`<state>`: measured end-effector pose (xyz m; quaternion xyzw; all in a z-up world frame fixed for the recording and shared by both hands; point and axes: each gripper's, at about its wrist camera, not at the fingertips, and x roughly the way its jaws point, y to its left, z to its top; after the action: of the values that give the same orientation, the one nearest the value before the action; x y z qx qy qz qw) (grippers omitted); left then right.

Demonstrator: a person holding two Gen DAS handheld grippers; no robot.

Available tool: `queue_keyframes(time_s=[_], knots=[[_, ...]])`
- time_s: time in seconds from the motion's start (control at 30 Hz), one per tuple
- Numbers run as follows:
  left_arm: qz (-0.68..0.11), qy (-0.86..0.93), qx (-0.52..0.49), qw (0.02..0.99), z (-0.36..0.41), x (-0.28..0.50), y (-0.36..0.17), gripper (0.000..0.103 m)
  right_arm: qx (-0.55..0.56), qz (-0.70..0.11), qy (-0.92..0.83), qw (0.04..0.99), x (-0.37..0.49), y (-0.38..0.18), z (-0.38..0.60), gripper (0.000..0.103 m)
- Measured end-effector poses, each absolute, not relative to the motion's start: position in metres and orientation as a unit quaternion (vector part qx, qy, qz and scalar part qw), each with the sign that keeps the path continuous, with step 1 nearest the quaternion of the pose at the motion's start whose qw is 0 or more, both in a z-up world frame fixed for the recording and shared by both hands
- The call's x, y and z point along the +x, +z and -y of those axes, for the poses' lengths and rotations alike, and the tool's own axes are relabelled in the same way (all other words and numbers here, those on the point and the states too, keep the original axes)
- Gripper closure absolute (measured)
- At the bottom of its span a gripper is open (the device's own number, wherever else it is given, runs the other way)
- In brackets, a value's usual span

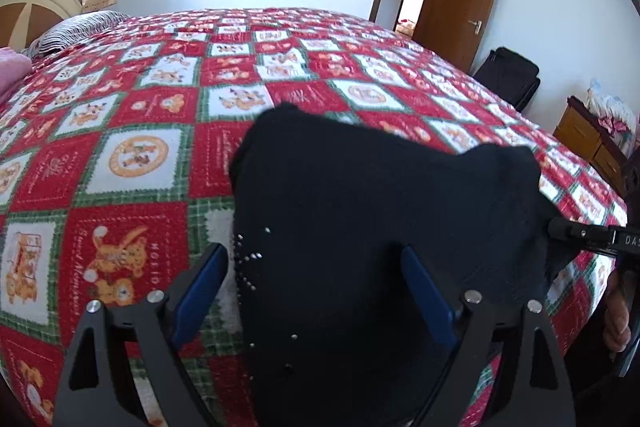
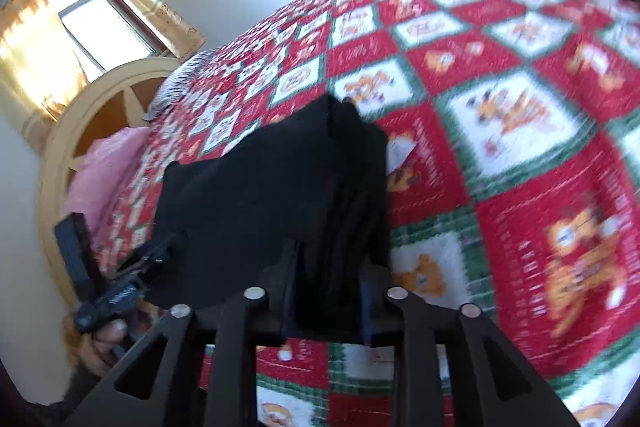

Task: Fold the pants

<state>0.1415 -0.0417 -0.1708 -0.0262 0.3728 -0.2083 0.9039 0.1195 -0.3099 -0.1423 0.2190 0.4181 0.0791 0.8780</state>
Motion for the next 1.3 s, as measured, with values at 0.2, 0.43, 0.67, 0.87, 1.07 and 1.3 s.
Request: queue_keyframes(time_s=[0.2, 0.43, 0.67, 0.87, 1.07, 1.3], knots=[[-0.342, -0.201, -0.029, 0.918, 0.036, 0.144, -0.147, 0.011, 0.160, -0.344, 0.035, 0.924, 0.105, -0.098, 0.304, 0.057], [-0.334, -0.177, -0.001, 0.926, 0.036, 0.173, -0.144, 0.006, 0.062, -0.393, 0.053, 0.916, 0.113, -0.111, 0.258, 0.058], [-0.387, -0.153, -0.024, 0.909, 0.032, 0.203, -0.172, 0.003, 0.108, -0.448, 0.034, 0.887, 0.123, -0.147, 0.292, 0.058], [-0.380, -0.148, -0.023, 0.913, 0.030, 0.195, -0.166, 0.001, 0.108, -0.457, 0.038, 0.882, 0.125, -0.143, 0.289, 0.058], [-0.348, -0.157, -0.021, 0.924, 0.031, 0.170, -0.146, 0.001, 0.049, -0.395, 0.005, 0.917, 0.124, -0.106, 0.271, 0.057], [-0.361, -0.175, 0.008, 0.916, 0.052, 0.168, -0.154, 0.001, 0.060, -0.390, 0.098, 0.914, 0.174, -0.102, 0.240, 0.052]])
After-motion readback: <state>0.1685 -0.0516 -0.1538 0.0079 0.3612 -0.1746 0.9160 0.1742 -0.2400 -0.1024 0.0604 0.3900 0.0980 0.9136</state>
